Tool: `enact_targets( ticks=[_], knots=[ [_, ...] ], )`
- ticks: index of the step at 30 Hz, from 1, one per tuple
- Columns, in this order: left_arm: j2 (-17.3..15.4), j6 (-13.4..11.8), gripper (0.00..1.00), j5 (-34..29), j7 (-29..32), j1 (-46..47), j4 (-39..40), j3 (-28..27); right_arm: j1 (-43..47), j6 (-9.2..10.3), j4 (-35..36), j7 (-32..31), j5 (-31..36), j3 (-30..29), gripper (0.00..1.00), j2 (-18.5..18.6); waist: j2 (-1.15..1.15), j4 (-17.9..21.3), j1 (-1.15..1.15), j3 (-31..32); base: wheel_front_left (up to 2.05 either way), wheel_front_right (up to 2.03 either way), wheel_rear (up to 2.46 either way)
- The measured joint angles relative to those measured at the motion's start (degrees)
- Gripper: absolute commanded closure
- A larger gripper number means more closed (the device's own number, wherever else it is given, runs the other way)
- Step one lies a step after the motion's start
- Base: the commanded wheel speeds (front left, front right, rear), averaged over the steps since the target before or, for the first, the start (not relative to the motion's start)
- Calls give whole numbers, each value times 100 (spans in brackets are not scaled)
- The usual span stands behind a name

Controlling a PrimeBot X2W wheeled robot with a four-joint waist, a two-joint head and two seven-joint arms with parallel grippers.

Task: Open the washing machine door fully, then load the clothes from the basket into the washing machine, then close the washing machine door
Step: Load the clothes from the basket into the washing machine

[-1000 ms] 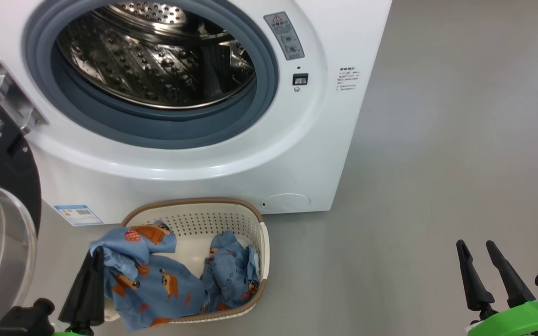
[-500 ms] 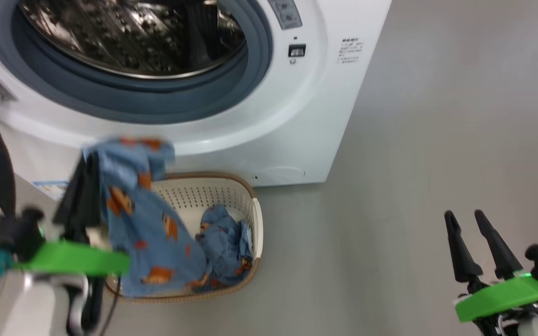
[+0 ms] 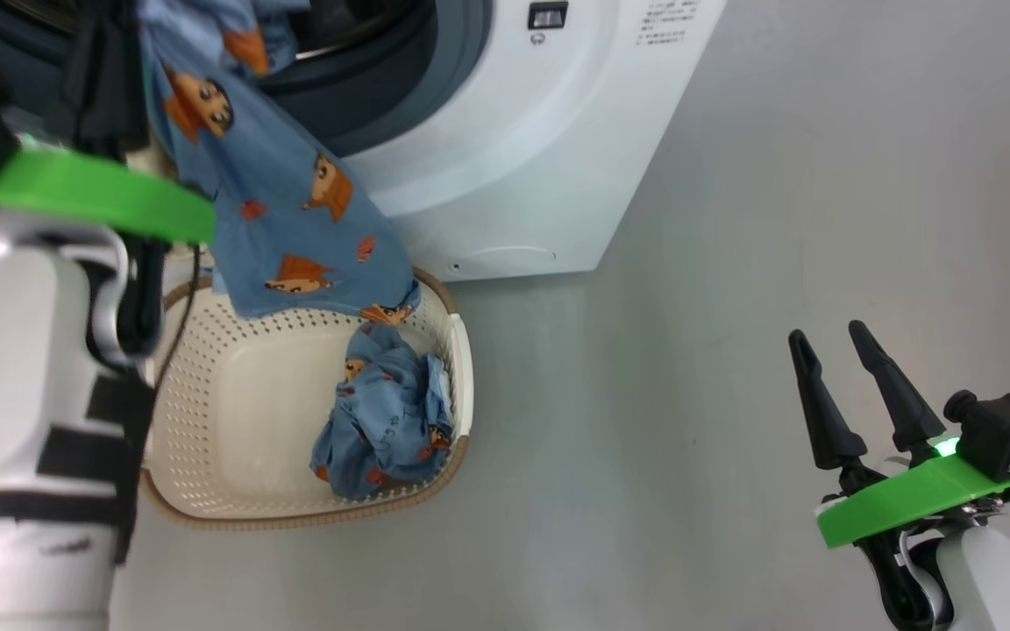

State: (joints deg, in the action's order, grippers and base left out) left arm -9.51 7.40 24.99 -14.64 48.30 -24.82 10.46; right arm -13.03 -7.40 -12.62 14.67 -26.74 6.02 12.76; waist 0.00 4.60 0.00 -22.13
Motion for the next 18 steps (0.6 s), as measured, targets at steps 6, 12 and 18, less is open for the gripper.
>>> enact_targets(
  ticks=[6, 12, 18],
  knots=[
    [4, 0, 100, 11, 0, 841, -1292, 121, -174, 0, -1, 0, 190, 153, 0, -16, 0, 93, 0, -249, 0, 0, 0],
    [-62, 0, 100, 12, 1, 1475, -2685, 270, -390, 0, -3, 0, 309, 361, 0, -19, 0, 240, 0, -463, 0, 0, 0],
    [-118, 1, 100, 48, 0, 2029, -3533, 364, -552, 0, -7, 0, 447, 524, 0, -54, 0, 397, 0, -648, 0, 0, 0]
  ],
)
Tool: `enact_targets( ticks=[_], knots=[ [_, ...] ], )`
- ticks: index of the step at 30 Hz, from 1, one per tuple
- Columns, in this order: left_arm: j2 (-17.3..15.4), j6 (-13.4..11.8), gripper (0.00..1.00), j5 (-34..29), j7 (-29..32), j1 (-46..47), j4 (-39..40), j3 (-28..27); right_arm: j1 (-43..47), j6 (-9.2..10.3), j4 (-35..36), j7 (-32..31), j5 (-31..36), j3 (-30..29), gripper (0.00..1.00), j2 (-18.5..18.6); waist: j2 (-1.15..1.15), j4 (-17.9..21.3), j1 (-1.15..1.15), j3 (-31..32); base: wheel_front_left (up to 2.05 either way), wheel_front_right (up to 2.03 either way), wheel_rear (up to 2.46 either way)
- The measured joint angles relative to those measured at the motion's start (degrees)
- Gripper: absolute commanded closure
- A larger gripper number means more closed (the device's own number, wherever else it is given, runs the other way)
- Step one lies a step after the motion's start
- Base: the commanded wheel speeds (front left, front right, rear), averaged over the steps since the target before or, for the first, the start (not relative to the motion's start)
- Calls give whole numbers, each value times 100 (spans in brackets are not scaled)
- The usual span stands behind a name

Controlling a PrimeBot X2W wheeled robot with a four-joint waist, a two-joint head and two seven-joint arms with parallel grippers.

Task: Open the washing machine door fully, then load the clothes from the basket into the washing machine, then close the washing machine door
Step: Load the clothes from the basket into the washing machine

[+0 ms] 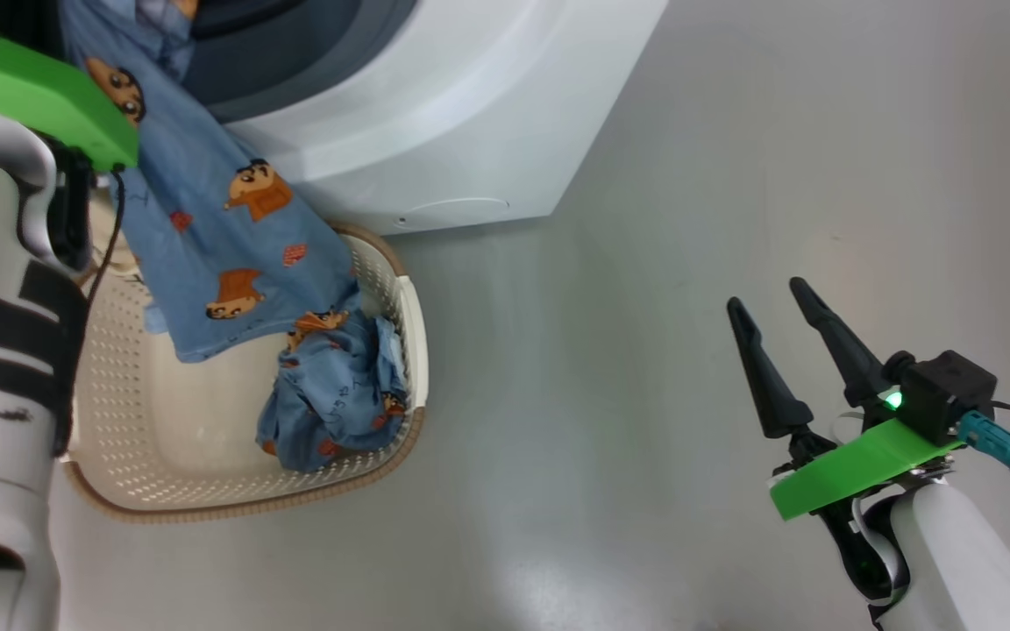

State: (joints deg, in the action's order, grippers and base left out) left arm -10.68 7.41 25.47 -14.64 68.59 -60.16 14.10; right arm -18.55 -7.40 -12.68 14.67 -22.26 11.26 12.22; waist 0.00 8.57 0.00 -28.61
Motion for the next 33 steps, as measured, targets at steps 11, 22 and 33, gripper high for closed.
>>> enact_targets(
  ticks=[11, 22, 33],
  knots=[
    [-145, -88, 100, -196, 2, 788, -258, 29, -152, 0, 2, 0, 96, 148, 0, -107, 0, 242, 0, -241, 0, 0, 0],
    [-166, -350, 100, -981, -7, 719, 1405, -689, -281, 0, 13, 0, 97, 166, 0, -207, 0, 385, 0, -474, 0, 0, 0],
    [-59, -151, 0, -1125, -5, 698, 24, -687, -280, 0, -2, 0, 96, 232, 0, -256, 0, 412, 0, -442, 0, 0, 0]
  ],
)
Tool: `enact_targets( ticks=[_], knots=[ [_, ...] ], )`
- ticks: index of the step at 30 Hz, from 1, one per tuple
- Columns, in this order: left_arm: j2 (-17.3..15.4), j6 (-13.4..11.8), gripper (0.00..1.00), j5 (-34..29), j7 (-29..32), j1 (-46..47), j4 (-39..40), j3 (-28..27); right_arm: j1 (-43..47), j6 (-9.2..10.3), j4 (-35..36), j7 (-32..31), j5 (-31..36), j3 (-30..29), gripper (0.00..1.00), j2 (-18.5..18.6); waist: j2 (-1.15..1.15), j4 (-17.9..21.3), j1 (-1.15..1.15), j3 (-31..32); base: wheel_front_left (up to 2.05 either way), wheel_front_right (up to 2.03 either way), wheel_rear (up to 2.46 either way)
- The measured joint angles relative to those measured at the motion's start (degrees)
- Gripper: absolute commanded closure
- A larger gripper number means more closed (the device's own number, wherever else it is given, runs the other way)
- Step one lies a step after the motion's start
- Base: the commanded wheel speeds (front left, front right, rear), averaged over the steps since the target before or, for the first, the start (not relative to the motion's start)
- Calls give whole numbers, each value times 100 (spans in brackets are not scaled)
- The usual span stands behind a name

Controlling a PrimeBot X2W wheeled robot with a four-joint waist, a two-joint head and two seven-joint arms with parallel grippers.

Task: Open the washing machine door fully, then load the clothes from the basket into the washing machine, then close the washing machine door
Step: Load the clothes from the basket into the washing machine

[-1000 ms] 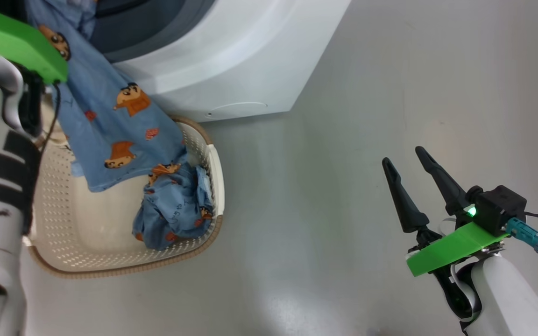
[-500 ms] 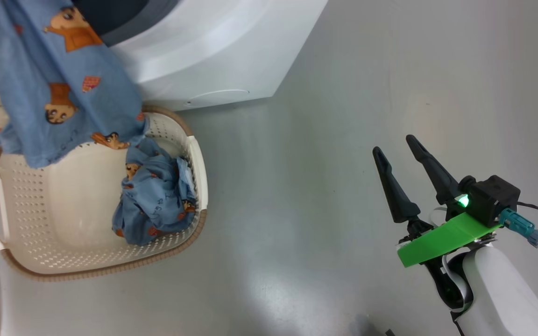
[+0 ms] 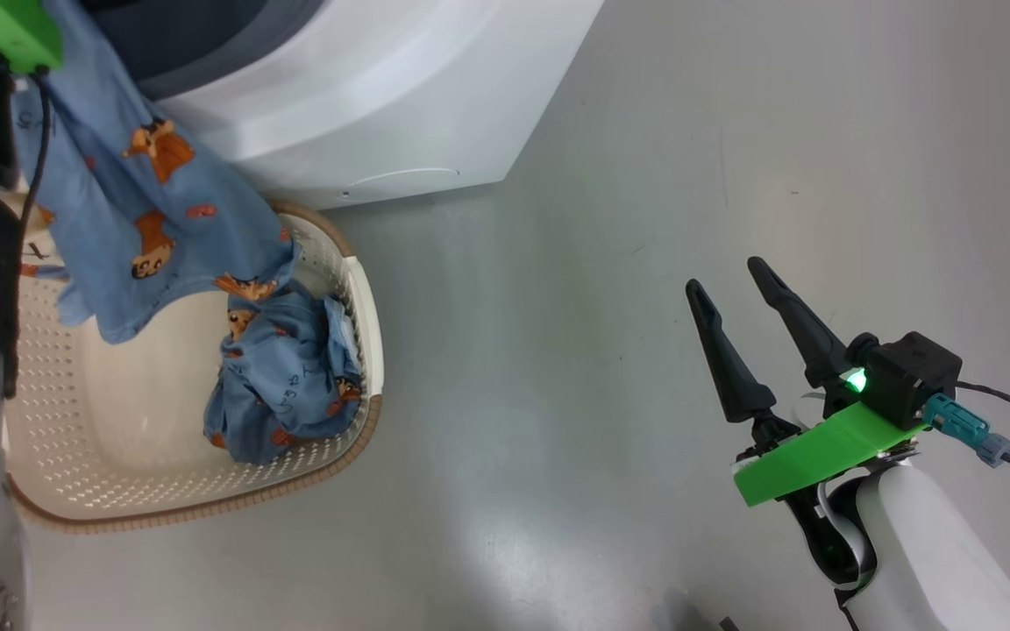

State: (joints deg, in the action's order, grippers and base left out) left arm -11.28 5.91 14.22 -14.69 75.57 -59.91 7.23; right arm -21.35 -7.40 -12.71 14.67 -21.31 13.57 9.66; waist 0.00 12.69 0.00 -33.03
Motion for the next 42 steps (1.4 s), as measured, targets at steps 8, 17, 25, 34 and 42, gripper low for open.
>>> enact_targets(
  ticks=[8, 17, 25, 34, 42],
  knots=[
    [96, 93, 0, -35, 1, 172, -794, 168, 1, 0, -5, 0, 0, 1, 0, 1, 0, -51, 0, 57, 0, 0, 0],
    [194, 120, 0, 69, 0, 171, -653, 122, 1, 0, -13, 0, 0, 2, 0, 9, 0, -141, 0, 105, 0, 0, 0],
    [356, 143, 0, 166, 0, -394, 94, -69, 3, 0, -25, 0, 0, -46, 0, 33, 0, -279, 0, 200, 0, 0, 0],
    [556, 144, 0, 164, 0, -1400, 1223, -247, 23, 0, 4, 0, 0, -209, 0, 122, 0, -484, 0, 271, 0, 0, 0],
    [633, 144, 0, 48, 0, -2541, 2261, -302, 47, 0, 73, 0, 7, -403, 0, 204, 0, -689, 0, 291, 0, 0, 0]
  ],
)
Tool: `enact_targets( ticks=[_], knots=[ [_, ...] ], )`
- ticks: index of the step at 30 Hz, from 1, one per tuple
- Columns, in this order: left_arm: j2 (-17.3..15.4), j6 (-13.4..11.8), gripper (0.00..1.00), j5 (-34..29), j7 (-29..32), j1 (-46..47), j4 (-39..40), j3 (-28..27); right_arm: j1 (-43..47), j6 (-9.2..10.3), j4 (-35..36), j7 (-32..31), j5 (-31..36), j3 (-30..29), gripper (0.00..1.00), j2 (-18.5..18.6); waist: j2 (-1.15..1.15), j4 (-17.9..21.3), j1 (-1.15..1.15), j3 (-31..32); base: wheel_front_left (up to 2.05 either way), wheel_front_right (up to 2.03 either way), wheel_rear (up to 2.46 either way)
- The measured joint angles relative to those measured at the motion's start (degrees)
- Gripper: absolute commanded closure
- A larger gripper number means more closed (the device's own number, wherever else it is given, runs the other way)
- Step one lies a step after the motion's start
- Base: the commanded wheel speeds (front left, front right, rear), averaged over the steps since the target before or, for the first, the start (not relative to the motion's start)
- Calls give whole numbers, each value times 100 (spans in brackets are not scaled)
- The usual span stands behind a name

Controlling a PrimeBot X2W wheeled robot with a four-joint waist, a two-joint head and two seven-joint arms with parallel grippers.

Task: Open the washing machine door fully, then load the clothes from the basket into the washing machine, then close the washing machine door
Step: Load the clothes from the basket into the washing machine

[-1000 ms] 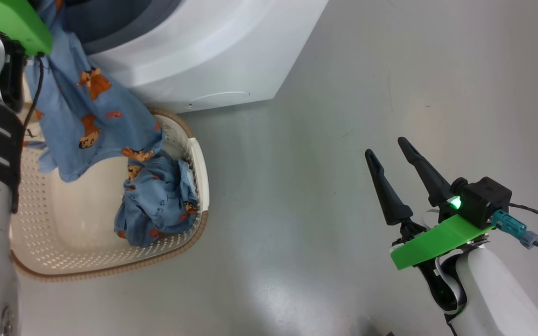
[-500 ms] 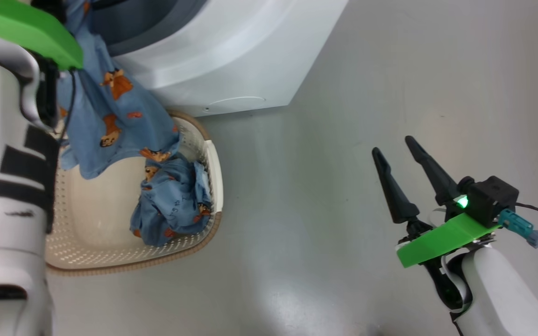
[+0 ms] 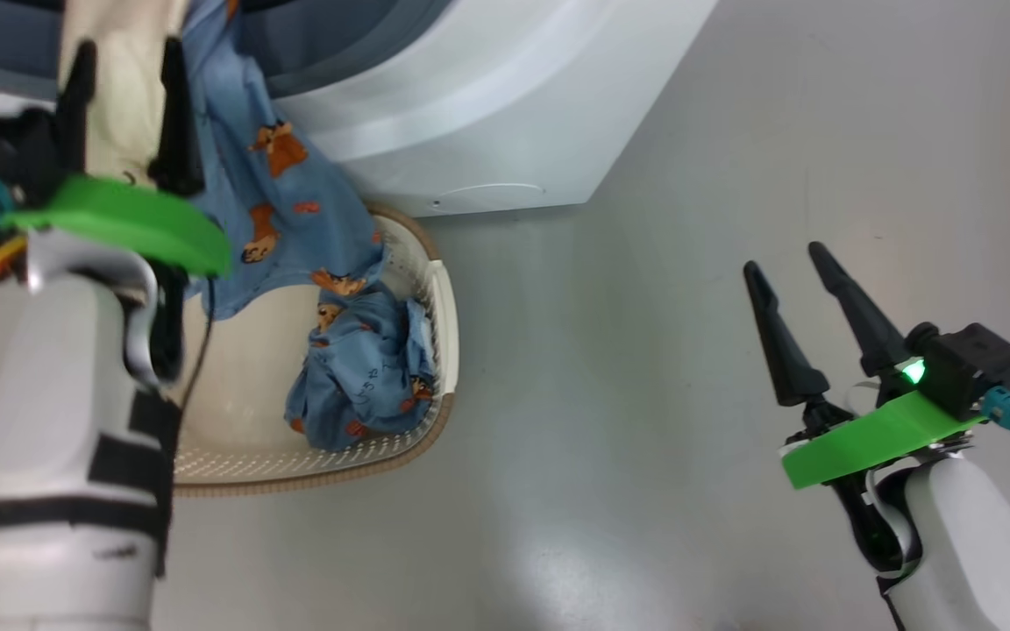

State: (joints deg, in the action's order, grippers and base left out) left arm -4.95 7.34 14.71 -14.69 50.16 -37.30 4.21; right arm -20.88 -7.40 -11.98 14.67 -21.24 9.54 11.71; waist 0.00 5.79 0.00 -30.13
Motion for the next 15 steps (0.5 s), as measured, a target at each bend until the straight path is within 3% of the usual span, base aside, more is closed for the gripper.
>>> enact_targets(
  ticks=[15],
  knots=[
    [165, 1, 0, -45, 1, -2073, 1595, -442, 125, 0, 67, 0, 51, -261, 0, 89, 0, -219, 0, 4, 0, 0, 0]
  ],
)
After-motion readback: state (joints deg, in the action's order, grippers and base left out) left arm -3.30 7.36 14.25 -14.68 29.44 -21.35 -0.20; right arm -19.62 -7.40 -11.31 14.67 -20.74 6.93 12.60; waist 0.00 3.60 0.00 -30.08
